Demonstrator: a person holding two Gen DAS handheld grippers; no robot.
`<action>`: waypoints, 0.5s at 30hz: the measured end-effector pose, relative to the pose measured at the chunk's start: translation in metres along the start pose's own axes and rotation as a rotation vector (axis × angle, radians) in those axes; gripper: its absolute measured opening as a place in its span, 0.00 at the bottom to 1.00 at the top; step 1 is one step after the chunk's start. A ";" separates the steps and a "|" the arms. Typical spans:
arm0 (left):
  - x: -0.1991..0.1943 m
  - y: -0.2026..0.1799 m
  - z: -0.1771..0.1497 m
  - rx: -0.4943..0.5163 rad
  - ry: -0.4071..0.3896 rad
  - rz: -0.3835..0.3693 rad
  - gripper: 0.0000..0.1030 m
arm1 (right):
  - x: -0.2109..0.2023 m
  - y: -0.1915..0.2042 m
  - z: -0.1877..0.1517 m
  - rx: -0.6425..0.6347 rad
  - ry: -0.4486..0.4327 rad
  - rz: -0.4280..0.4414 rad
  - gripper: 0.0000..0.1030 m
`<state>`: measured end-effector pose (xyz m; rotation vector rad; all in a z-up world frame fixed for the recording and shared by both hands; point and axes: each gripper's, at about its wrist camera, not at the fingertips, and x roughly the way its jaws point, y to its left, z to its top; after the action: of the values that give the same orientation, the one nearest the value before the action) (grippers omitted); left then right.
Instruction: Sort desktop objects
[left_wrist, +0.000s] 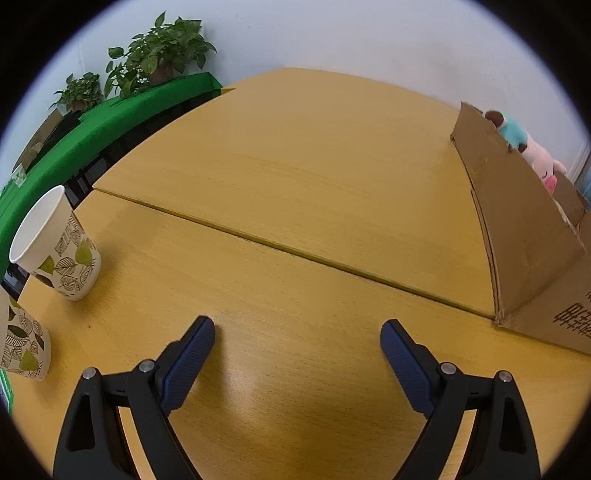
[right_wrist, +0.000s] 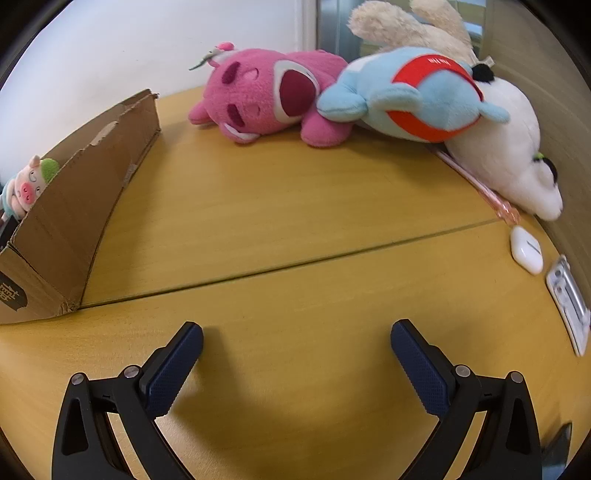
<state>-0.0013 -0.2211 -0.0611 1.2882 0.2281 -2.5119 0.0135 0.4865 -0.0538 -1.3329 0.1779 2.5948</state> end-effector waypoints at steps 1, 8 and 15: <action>-0.001 -0.004 -0.002 0.028 -0.022 0.000 0.89 | 0.002 0.000 0.001 0.000 0.001 -0.001 1.00; 0.004 -0.005 -0.004 0.039 -0.014 -0.030 1.00 | 0.007 0.000 0.011 -0.033 0.007 0.022 1.00; 0.011 -0.001 0.011 0.057 -0.012 -0.049 1.00 | 0.011 -0.005 0.019 -0.020 0.005 0.014 1.00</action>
<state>-0.0160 -0.2252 -0.0638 1.3039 0.1885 -2.5845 -0.0062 0.4967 -0.0522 -1.3499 0.1627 2.6114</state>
